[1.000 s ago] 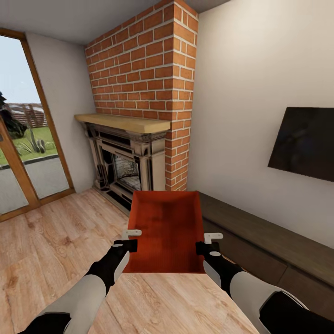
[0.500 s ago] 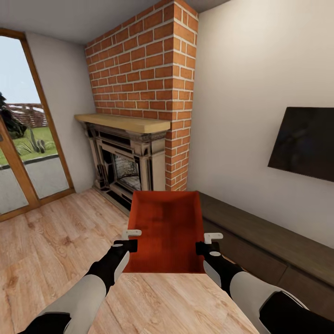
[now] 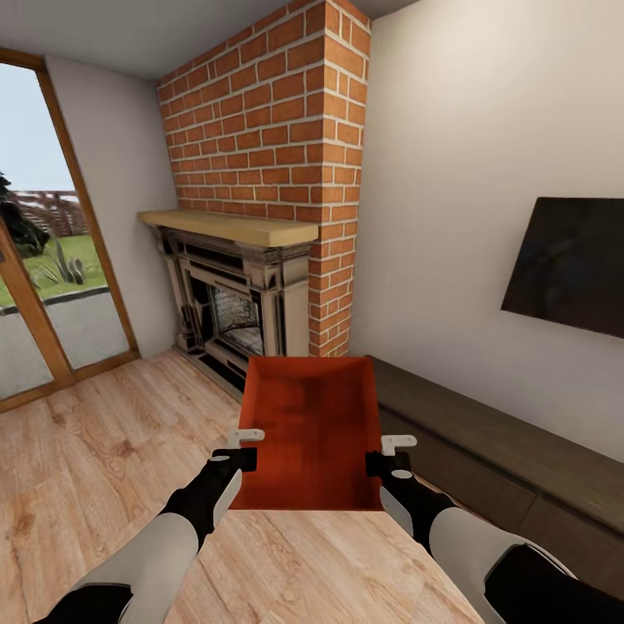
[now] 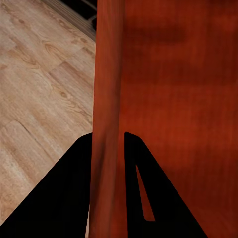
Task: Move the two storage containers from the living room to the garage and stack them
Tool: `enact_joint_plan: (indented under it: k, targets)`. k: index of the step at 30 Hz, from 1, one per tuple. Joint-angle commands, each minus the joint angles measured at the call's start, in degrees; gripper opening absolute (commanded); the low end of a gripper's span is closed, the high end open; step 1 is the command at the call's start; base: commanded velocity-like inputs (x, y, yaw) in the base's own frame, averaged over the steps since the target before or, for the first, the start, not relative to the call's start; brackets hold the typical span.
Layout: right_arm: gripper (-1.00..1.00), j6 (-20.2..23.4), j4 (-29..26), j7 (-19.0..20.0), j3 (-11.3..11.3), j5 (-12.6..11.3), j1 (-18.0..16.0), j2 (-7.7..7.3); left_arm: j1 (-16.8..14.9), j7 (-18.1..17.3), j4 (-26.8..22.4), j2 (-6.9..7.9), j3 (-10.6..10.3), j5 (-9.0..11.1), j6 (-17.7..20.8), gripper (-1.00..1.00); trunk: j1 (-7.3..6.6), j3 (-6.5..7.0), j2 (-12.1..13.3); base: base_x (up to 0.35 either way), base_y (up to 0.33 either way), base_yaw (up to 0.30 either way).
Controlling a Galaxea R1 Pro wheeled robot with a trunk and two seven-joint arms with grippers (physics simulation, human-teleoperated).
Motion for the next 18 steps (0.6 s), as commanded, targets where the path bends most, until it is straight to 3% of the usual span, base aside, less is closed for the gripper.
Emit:
enact_joint_plan:
  k: [1, 18]
  targets:
    - [-1.00, -1.83, -0.19, 0.03, -0.01, 0.20, -0.12, -0.01, 0.02, 0.42, 0.06, 0.09, -0.01, -0.66, 0.47, -1.00, 0.04, -0.13, -0.14, 0.000, 0.000, 0.000]
    - [-1.00, -1.82, -0.19, 0.03, 0.00, 0.20, -0.09, -0.01, 0.02, 0.42, 0.07, 0.09, -0.01, -0.66, 0.47, -1.00, 0.04, -0.14, -0.14, 0.000, 0.000, 0.000]
